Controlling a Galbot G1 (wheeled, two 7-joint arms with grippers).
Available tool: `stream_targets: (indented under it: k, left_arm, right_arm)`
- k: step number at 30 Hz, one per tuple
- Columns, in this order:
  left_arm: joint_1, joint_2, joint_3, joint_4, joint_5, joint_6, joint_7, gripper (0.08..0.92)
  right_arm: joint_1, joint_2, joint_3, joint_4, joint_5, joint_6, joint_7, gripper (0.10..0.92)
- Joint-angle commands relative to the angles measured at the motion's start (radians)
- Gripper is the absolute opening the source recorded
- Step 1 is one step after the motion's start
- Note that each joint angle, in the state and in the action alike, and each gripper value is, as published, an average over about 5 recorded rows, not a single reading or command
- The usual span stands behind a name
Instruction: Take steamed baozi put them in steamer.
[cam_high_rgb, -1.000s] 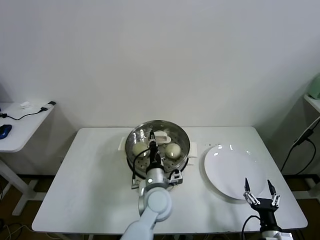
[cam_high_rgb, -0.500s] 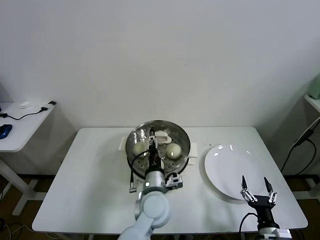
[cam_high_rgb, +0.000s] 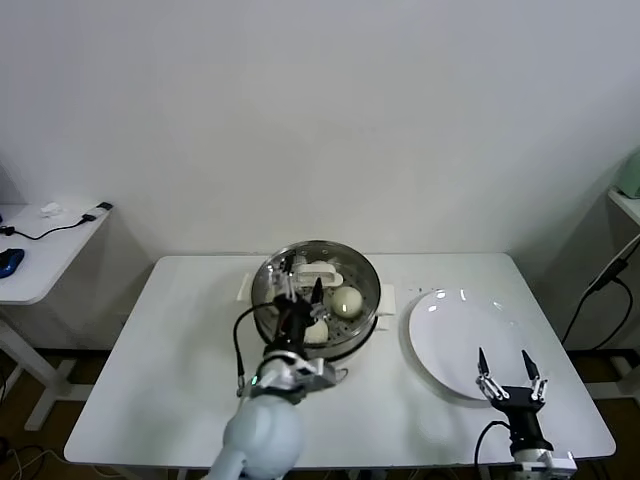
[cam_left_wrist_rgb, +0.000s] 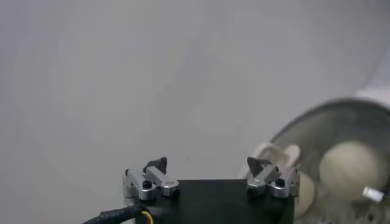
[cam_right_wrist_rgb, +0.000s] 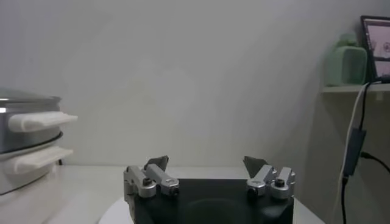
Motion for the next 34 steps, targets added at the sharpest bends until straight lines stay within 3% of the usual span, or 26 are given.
stream_targets:
  k: [1,6,9,20,34]
  left_arm:
    - [0.207,0.065,-0.458,-0.109,-1.075,-0.368,-0.087,0.823]
    - [0.286,0.192,-0.639,0.028,-1.315,-0.401,-0.065,0.823]
    - [0.307,0.223,-0.681,0.096,-1.331,-0.444,-0.060,0.823]
    - [0.324,0.211,-0.648,0.250,-1.217,-0.527,-0.047,0.823]
    - [0.336,0.186,-0.626,0.266,-1.187,-0.544,-0.036,0.823]
  right_arm:
    - [0.012,-0.001,-0.008,-0.022,-0.017,-0.007,-0.004,0.823]
    - [0.016,-0.009,-0.009,-0.048,-0.016,-0.010,-0.007,0.823]
    - [0.018,-0.014,-0.009,-0.063,-0.012,-0.008,-0.012,0.823]
    - [0.028,-0.018,-0.016,-0.101,-0.005,0.001,-0.021,0.823]
    - [0.035,-0.016,-0.032,-0.101,-0.003,-0.002,-0.025,0.823]
